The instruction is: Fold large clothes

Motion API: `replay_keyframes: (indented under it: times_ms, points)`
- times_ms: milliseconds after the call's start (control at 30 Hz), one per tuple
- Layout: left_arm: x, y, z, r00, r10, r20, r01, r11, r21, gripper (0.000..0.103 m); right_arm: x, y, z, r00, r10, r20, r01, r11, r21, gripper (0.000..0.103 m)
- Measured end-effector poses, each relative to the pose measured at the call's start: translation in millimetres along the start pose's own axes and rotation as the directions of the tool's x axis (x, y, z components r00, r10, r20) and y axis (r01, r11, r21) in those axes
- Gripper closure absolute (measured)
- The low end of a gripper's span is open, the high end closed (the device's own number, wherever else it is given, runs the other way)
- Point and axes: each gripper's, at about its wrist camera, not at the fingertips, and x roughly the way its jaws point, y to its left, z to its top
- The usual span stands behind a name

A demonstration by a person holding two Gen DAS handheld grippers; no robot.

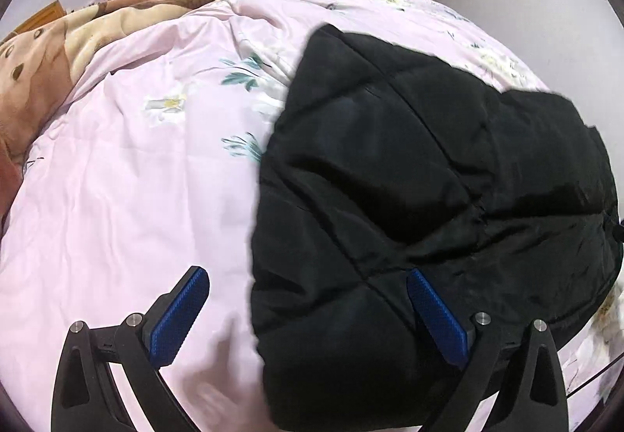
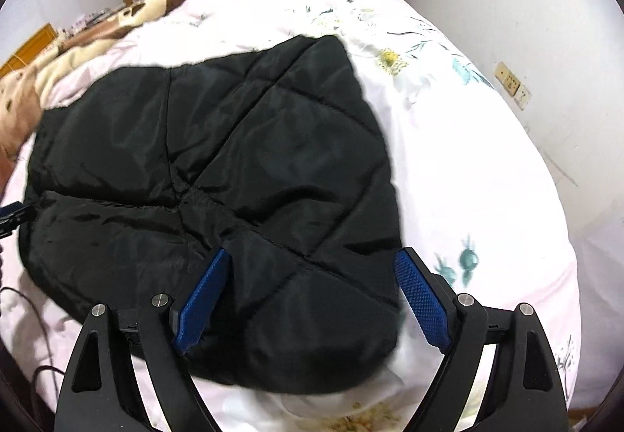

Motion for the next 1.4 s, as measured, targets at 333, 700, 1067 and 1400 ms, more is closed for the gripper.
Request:
replay_keyframes:
  times_ms: [333,700,1067,1400]
  points:
    - [52.0,30.8,15.1,0.961,-0.225,-0.159,0.218,0.974,-0.062,0.000,36.1,-39.7,7.2,0.969,0.229,-0.096,-0.216,0.968,0.129,0.015]
    - [87.5,9.5,27.0,0.928,-0.270,-0.257,0.278,0.961,-0.005,0.001,89.7,-28.9,15.3,0.899,0.399,-0.179,-0.385,0.916,0.110,0.008]
    - [68.7,-8.3,32.7,0.955,-0.199,-0.221,0.205,0.979,0.006,0.045,77.5,12.8,21.2,0.936,0.301,-0.183,-0.310,0.951,-0.020,0.044]
    - [78.0,10.5,34.9,0.936,-0.252,-0.246,0.238,0.967,-0.085,0.024,69.2,26.3,20.9,0.961,0.228,-0.158,-0.242,0.967,-0.075,0.046]
